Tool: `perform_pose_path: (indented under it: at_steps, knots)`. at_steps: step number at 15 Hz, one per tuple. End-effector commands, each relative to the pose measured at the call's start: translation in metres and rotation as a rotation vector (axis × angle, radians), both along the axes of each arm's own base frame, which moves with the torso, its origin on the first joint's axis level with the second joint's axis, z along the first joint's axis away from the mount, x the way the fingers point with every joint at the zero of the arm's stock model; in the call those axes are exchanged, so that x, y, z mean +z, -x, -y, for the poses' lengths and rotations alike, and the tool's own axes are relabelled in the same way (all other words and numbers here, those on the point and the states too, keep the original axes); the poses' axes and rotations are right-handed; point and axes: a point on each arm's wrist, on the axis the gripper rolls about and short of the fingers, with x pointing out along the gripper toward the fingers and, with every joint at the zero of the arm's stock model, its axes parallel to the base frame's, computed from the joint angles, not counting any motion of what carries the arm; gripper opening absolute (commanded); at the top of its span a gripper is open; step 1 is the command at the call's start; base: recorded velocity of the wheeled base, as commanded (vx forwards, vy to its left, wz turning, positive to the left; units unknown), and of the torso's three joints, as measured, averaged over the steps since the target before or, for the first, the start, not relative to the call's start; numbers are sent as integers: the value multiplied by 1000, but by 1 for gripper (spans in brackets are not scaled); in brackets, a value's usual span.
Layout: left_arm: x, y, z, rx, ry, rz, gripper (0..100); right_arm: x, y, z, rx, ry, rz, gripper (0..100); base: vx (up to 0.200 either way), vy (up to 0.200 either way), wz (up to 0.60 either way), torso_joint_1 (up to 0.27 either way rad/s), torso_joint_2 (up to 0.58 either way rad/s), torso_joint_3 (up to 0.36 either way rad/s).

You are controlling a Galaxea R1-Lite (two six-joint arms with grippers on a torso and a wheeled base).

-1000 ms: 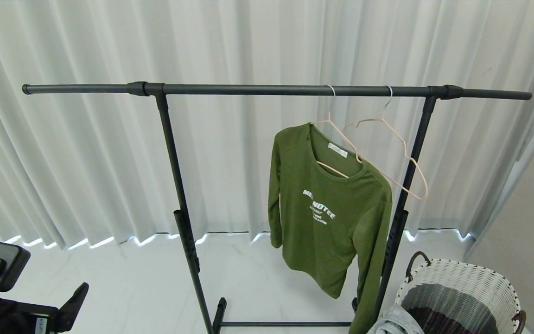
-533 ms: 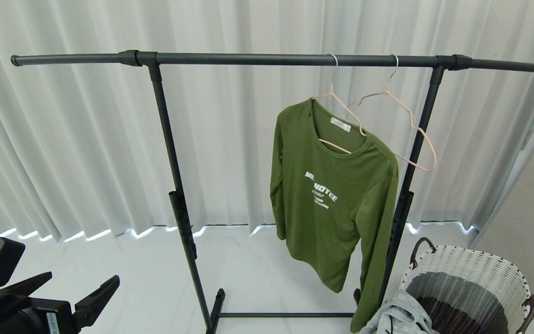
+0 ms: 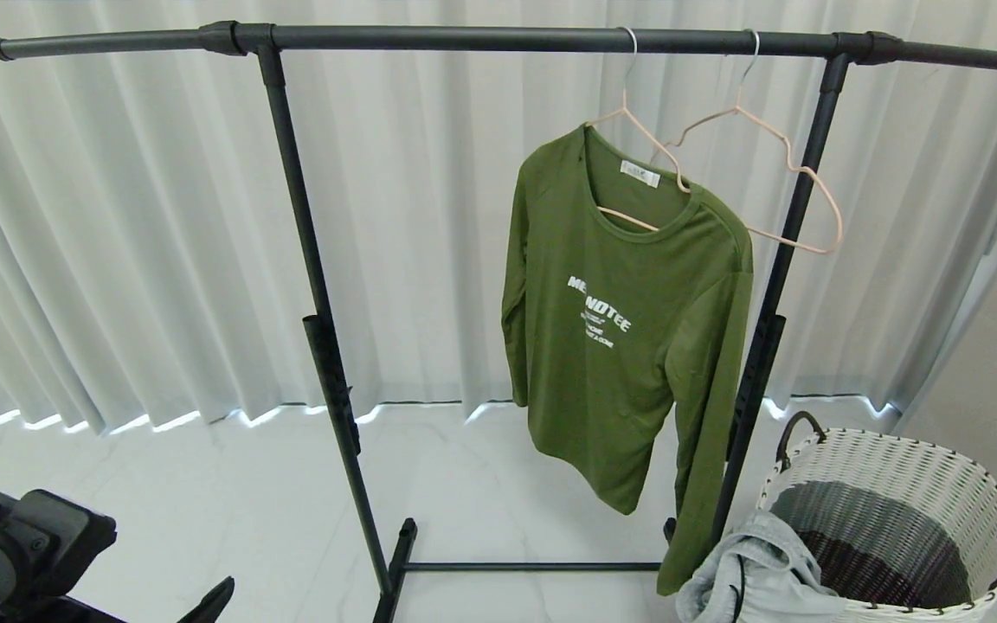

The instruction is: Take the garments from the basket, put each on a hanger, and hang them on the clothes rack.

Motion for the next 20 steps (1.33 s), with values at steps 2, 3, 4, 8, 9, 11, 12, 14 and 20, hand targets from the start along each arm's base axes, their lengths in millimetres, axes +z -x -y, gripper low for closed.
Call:
perform_pose_path:
  at_steps: [2,3,4,8,9,11,12,14,20]
  knots:
    - [4,-3,1,4,8,12,100,-5,2,0,0,0,-21,100,0,0,0,-39,144,100]
    - [6,-4,1,7,16,19,100,-6,2,0,3,-1,-24,100,0,0,0,-32,61,80]
    - [10,-6,2,16,39,31,100,-10,4,0,1,-1,-40,100,0,0,0,-12,41,56]
    - [18,-11,3,31,78,51,100,-33,27,-1,8,8,-83,100,50,0,0,1,-1,1]
    - [17,-10,4,22,78,49,100,-37,34,-2,17,23,-79,100,200,0,0,2,7,7]
    - [18,-10,6,1,77,48,100,-42,43,-2,19,29,-63,100,200,0,0,-14,5,7]
    - [19,-12,8,-10,77,48,100,-42,45,-2,21,36,-47,100,200,0,0,7,-2,7]
    - [22,-15,10,-20,75,50,100,-43,45,-2,27,45,-68,100,200,0,0,5,5,2]
    - [26,-17,19,-100,67,55,100,-44,15,-4,143,-98,-227,100,33,0,0,0,0,0]
